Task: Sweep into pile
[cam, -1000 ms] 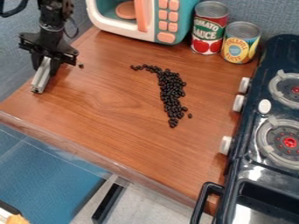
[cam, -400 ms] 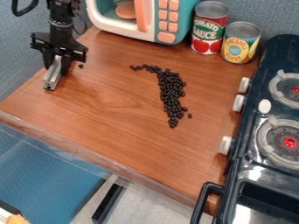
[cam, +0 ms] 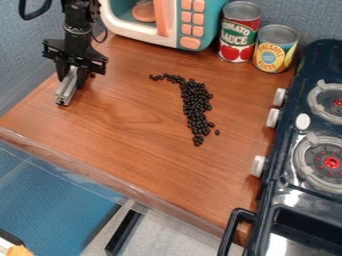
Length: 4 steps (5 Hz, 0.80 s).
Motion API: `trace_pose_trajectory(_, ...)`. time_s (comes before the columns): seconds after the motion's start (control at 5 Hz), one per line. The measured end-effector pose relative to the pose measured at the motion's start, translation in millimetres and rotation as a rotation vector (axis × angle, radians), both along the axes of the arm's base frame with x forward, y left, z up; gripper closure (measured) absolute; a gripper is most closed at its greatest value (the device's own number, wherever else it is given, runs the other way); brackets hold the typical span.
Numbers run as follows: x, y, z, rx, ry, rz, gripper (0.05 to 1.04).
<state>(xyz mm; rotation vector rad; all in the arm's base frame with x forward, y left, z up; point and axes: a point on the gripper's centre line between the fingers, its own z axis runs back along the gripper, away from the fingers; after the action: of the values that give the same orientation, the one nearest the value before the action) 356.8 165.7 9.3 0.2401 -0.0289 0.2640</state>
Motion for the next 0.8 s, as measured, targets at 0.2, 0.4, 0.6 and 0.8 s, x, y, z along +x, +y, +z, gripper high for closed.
trace_pose_trajectory(0.2,4,-18,1.0,-0.022,0.011,-0.013,0.705)
trace_pose_trajectory(0.4,15,-32,2.2,-0.041,-0.005,-0.007,0.705)
trace_pose_trajectory(0.6,23,-44,3.4,-0.05,-0.011,-0.007,0.705)
trace_pose_trajectory(0.8,36,-75,5.1,-0.068,-0.017,-0.057,0.705)
